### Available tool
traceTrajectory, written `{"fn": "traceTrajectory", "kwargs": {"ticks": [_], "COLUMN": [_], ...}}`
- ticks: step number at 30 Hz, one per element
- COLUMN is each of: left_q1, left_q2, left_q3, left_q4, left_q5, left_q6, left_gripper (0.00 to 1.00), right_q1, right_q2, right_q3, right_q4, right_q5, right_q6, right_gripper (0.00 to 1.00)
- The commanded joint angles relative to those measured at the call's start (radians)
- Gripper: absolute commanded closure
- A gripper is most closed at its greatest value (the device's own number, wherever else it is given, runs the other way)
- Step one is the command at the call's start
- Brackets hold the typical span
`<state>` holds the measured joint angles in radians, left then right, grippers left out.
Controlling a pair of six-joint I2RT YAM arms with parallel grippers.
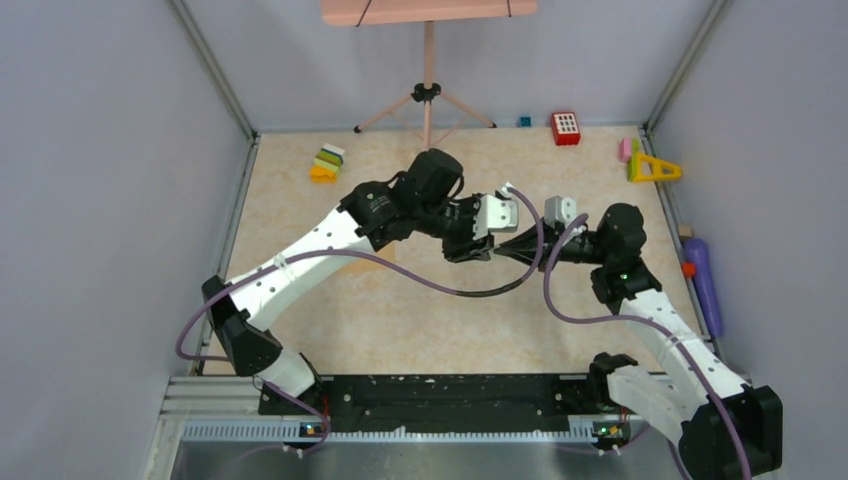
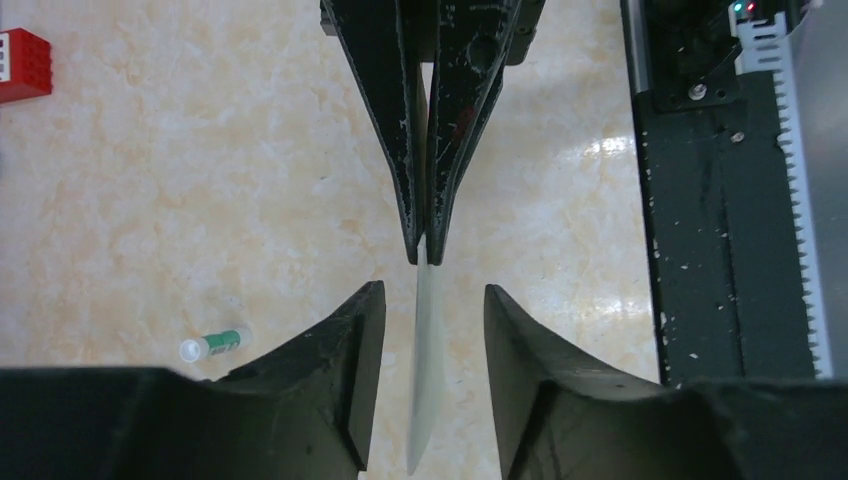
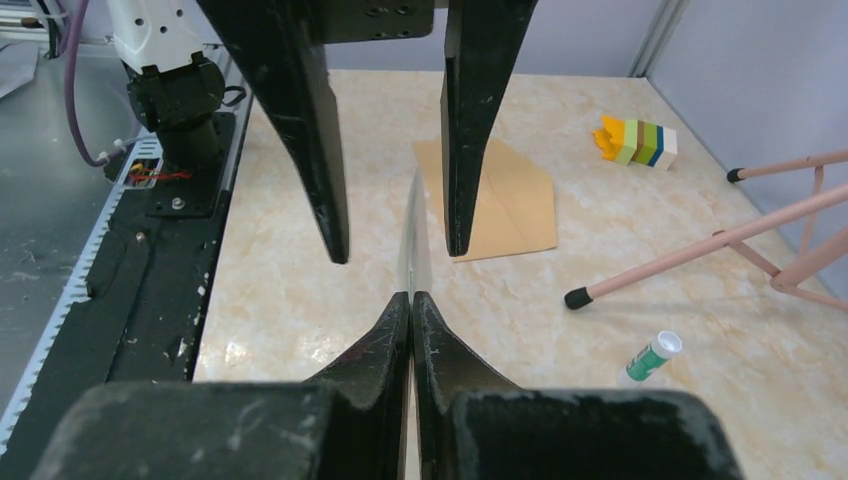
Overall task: Place the letter into the envelope and seal it
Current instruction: Fold the letter.
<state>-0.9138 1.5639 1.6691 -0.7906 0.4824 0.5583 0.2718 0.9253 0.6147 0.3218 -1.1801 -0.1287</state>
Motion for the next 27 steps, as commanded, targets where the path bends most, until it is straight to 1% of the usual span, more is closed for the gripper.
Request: {"fn": "traceTrajectory", "kwargs": {"ticks": [1, 2, 3, 6, 7, 10, 12, 14, 16, 17, 19, 20, 21, 24, 25, 27], "left_q1": [0.0, 0.0, 0.0, 0.0, 0.0, 0.0, -0.002, -0.001, -0.001, -0.001, -0.002, -0.002, -0.002, -0.002, -0.002, -0.001], "left_q2": [-0.013, -0.007, -0.002, 0.011, 0.015, 0.017, 0.009, 0.002, 0.001, 0.003, 0.008, 0.01, 0.012, 0.009, 0.005, -0.011], "left_q3": [0.074, 0.081, 0.086, 0.088, 0.084, 0.066, 0.047, 0.034, 0.032, 0.034, 0.039, 0.041, 0.043, 0.044, 0.043, 0.031], "left_q4": [0.0, 0.0, 0.005, 0.013, 0.014, 0.004, 0.004, 0.009, 0.011, 0.011, 0.008, 0.005, 0.0, -0.01, -0.016, -0.018], "left_q5": [0.079, 0.081, 0.079, 0.054, 0.044, 0.032, 0.017, 0.005, 0.0, -0.003, -0.008, -0.005, -0.002, 0.005, 0.001, -0.01], "left_q6": [0.0, -0.005, -0.014, -0.019, -0.018, 0.007, 0.023, 0.03, 0.031, 0.031, 0.032, 0.034, 0.036, 0.045, 0.05, 0.059], "left_gripper": [0.5, 0.5, 0.52, 0.67, 0.68, 0.54, 0.5, 0.5, 0.59, 0.71, 0.9, 0.98, 1.0, 1.0, 0.91, 0.59], "right_q1": [-0.002, -0.002, -0.002, -0.003, -0.003, -0.002, -0.002, -0.001, -0.002, -0.002, -0.002, -0.003, -0.002, -0.003, -0.003, -0.002], "right_q2": [-0.003, -0.003, -0.003, -0.003, -0.002, -0.005, -0.006, -0.006, -0.007, -0.008, -0.009, -0.01, -0.01, -0.011, -0.011, -0.012], "right_q3": [0.003, 0.004, 0.004, 0.003, 0.004, 0.006, 0.008, 0.008, 0.009, 0.01, 0.01, 0.01, 0.011, 0.011, 0.011, 0.013], "right_q4": [0.03, 0.029, 0.029, 0.029, 0.028, 0.027, 0.025, 0.026, 0.025, 0.025, 0.025, 0.025, 0.025, 0.023, 0.021, 0.017], "right_q5": [-0.018, -0.016, -0.015, -0.013, -0.012, -0.009, -0.009, -0.008, -0.008, -0.009, -0.011, -0.011, -0.011, -0.009, -0.009, -0.009], "right_q6": [-0.002, -0.002, -0.002, -0.005, -0.005, -0.003, -0.003, -0.003, -0.002, -0.002, 0.0, 0.001, 0.001, -0.002, -0.004, -0.006], "right_gripper": [1.0, 1.0, 1.0, 1.0, 1.0, 1.0, 1.0, 1.0, 1.0, 1.0, 1.0, 1.0, 1.0, 1.0, 1.0, 1.0]}}
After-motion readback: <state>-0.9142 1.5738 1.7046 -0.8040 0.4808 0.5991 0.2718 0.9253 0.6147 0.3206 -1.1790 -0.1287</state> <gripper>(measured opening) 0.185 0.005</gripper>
